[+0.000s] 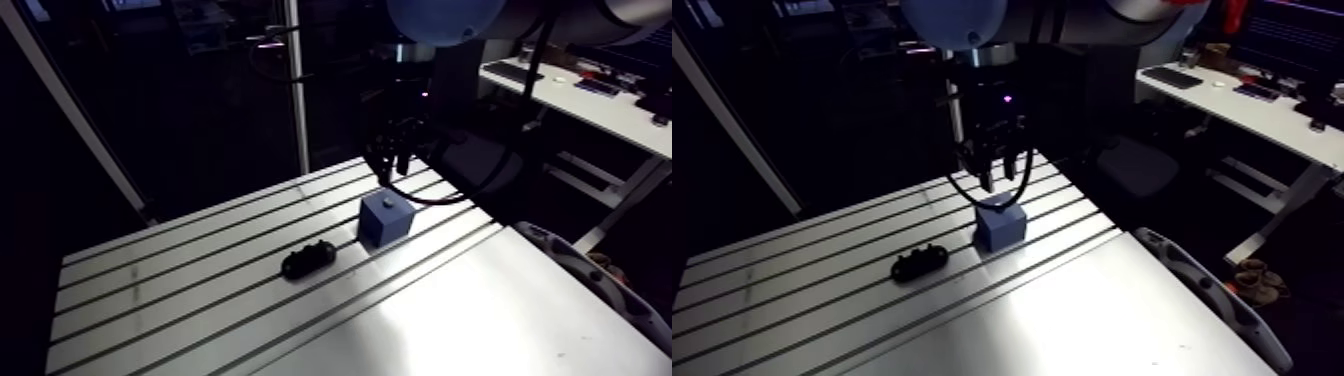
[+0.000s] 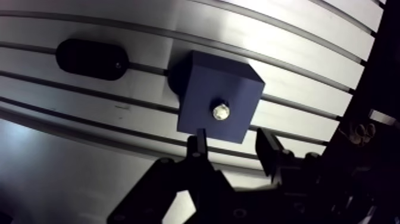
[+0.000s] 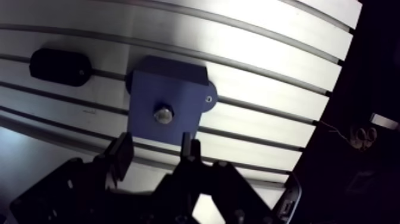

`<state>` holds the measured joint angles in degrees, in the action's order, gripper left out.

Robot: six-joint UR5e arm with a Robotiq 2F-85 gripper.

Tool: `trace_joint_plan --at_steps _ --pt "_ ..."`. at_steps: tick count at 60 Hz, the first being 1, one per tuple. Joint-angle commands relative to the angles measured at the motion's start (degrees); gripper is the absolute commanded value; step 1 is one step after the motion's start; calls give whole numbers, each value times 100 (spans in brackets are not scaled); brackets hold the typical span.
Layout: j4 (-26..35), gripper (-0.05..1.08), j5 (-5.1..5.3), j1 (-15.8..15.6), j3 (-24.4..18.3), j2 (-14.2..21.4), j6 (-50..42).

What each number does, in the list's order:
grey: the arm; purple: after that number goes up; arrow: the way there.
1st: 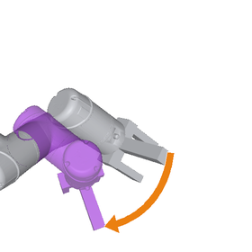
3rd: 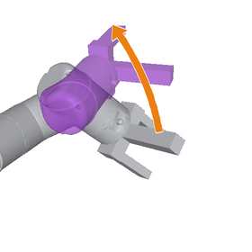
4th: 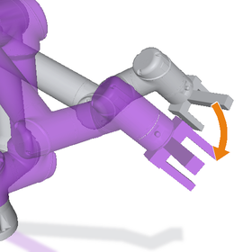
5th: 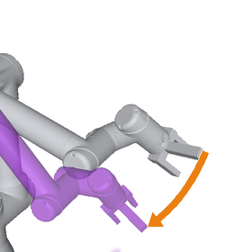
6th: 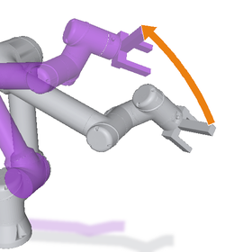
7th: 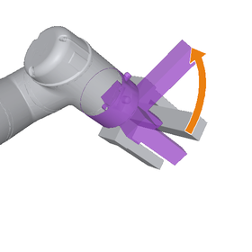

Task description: Pick up the M10 bolt and insert it into the hex recess until seated.

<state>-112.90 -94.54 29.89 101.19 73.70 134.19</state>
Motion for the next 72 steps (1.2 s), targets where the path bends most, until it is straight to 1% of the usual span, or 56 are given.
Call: trace_joint_plan --at_steps 1,27,46,72 --pt "-18 47 -8 -9 10 -52 -19" --pt "-191 48 -16 -9 18 -211 -28" --pt "-193 50 -16 -18 55 -230 -211" --pt "-202 52 -16 -18 125 -282 -221"
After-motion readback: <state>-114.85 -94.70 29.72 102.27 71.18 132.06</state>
